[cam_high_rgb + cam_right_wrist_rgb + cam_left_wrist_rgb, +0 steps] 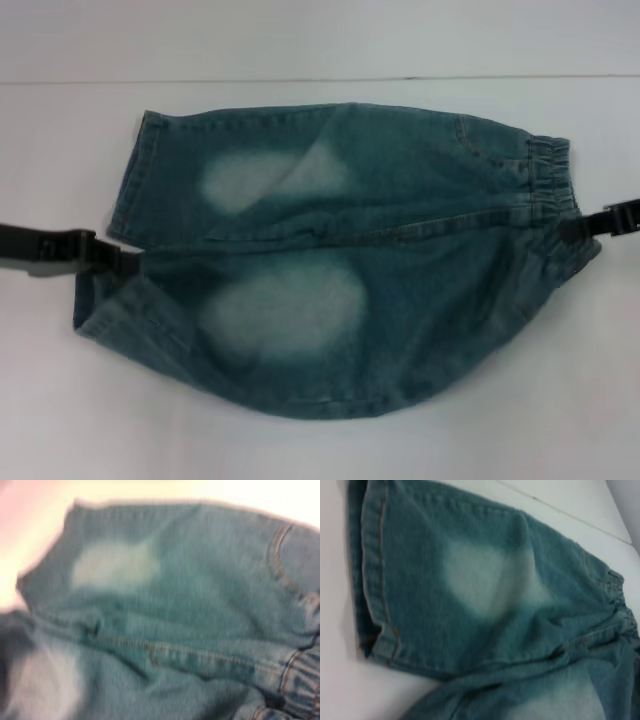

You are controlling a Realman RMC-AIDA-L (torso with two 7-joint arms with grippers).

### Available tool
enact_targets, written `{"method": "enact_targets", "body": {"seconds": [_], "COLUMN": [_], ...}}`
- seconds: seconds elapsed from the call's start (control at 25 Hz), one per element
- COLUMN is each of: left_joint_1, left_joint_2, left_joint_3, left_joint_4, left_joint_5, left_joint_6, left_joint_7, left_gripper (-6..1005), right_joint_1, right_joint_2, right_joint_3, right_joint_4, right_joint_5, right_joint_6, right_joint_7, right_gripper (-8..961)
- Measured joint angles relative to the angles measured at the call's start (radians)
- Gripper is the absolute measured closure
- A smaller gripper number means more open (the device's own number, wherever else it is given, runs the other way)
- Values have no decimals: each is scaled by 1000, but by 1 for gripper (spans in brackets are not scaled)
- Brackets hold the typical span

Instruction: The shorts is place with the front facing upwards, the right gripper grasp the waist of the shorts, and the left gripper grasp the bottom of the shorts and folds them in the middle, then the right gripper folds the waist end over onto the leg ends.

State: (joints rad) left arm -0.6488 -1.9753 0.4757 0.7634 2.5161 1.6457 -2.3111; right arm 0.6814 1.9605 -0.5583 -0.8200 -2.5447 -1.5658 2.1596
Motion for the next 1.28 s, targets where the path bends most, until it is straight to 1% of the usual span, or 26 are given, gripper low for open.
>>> {"method": "enact_targets", "body": {"seconds": [0.2,0.36,0.44,0.56,0.68,0.84,0.88,0.96,1.12,1.24,1.28], "left_joint_1": [-32,-45,-46,-45,-39,-29,-25,-4,37,57,61], "left_joint_2": [8,9,9,11,17,21,21,13,0,0,1], "left_joint_3": [-2,0,6,10,9,9,7,6,9,9,10], "left_joint_4": [-2,-15,-18,-18,-17,5,13,52,115,123,123], "left_joint_5": [-16,-34,-34,-32,-25,25,32,41,48,54,62], "left_joint_6": [-56,-117,-124,-96,-21,77,95,145,194,202,204], "left_joint_7": [-3,-4,-4,-5,-15,-73,-83,-106,-122,-122,-121], "left_gripper": [956,953,952,949,947,944,926,889,817,762,722], "right_joint_1": [-39,-61,-64,-67,-67,-58,-56,-54,-52,-52,-52], "right_joint_2": [-26,-47,-51,-52,-45,-39,-37,-36,-32,-31,-31], "right_joint_3": [72,81,78,73,71,67,65,59,55,55,55], "right_joint_4": [78,154,173,182,184,184,185,185,185,185,185], "right_joint_5": [130,214,220,220,218,218,218,218,219,222,222], "right_joint_6": [70,129,140,146,147,150,152,156,157,158,159], "right_joint_7": [-17,-38,-44,-50,-58,-62,-63,-63,-70,-71,-72], "right_gripper": [919,919,919,920,920,920,920,920,920,920,920]}}
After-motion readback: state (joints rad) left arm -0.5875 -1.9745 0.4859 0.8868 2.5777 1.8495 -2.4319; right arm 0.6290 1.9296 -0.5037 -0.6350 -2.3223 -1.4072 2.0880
